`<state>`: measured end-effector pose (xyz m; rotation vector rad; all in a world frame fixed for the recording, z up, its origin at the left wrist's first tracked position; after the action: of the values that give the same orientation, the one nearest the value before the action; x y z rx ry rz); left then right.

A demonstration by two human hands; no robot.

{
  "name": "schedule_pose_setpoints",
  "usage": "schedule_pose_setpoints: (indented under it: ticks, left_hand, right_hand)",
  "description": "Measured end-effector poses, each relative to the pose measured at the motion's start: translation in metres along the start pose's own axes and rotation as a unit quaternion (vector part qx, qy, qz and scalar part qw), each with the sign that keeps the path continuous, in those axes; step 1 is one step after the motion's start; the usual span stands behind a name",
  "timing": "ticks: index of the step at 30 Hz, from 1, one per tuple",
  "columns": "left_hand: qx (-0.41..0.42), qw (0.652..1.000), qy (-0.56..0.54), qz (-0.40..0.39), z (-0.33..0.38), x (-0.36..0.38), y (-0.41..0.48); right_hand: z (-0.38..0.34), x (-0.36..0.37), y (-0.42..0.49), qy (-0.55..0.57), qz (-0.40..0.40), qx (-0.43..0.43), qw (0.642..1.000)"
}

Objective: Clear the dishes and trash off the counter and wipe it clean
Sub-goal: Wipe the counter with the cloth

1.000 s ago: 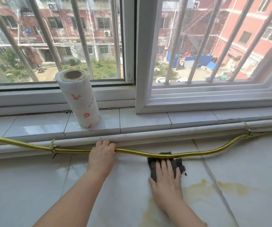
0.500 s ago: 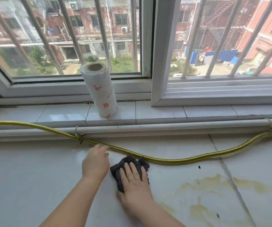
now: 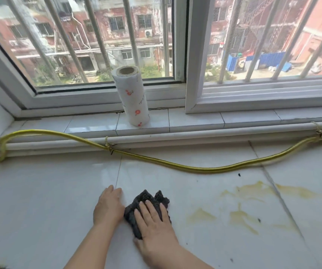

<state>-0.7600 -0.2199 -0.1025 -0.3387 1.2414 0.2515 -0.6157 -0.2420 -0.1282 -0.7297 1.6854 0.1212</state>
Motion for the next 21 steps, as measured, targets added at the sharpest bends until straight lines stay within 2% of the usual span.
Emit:
schedule_pose_setpoints:
  ticks: [2, 6, 8, 11, 12, 13, 15, 17, 19, 21]
  left_hand:
    - [-0.002, 1.000, -0.021, -0.020, -0.007, 0.003, -0.006]
    - [0.002, 0.999, -0.037, -0.023, -0.014, 0.013, -0.047]
    - [0.026, 0.999, -0.018, -0.016, -0.010, 0.014, -0.068]
    - [0.051, 0.999, 0.007, -0.005, -0.002, 0.016, -0.084]
    - [0.057, 0.998, 0.009, -0.013, -0.001, 0.018, -0.087]
    - [0.063, 0.998, 0.009, -0.025, 0.000, 0.020, -0.090]
    - [0.070, 0.997, 0.017, -0.041, 0.001, 0.021, -0.090]
    - [0.078, 0.996, 0.025, -0.040, 0.002, 0.018, -0.086]
    - [0.075, 0.996, 0.028, -0.047, 0.000, 0.016, -0.084]
    - [0.080, 0.994, 0.036, -0.057, 0.001, 0.016, -0.085]
  right_hand:
    - [0.015, -0.011, -0.011, -0.038, 0.043, 0.030, 0.998]
    - [0.040, 0.015, -0.030, -0.018, -0.020, 0.079, 0.996]
    - [0.046, 0.011, -0.038, -0.030, 0.038, 0.095, 0.994]
    - [0.049, -0.001, -0.050, -0.026, 0.063, 0.148, 0.987]
    - [0.042, -0.001, -0.056, -0.019, 0.033, 0.148, 0.988]
    - [0.034, -0.007, -0.062, -0.009, 0.040, 0.147, 0.988]
    - [0.019, -0.004, -0.063, -0.079, 0.118, 0.111, 0.984]
    - [0.010, 0.008, -0.069, -0.039, 0.065, 0.117, 0.990]
    - [0.005, 0.014, -0.070, -0.028, 0.062, 0.103, 0.992]
    - [0.010, 0.015, -0.072, -0.068, 0.092, 0.072, 0.991]
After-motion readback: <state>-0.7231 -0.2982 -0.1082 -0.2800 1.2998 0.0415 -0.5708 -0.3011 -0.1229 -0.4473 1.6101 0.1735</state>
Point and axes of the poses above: each hand's wrist, its own y-axis towards the middle knuckle, its own x-axis out of the palm, z = x × y, the point moved 9 cm from there along y, towards the middle knuckle, and after that the axes turned 13 degrees about x, right-handed, at the moved point
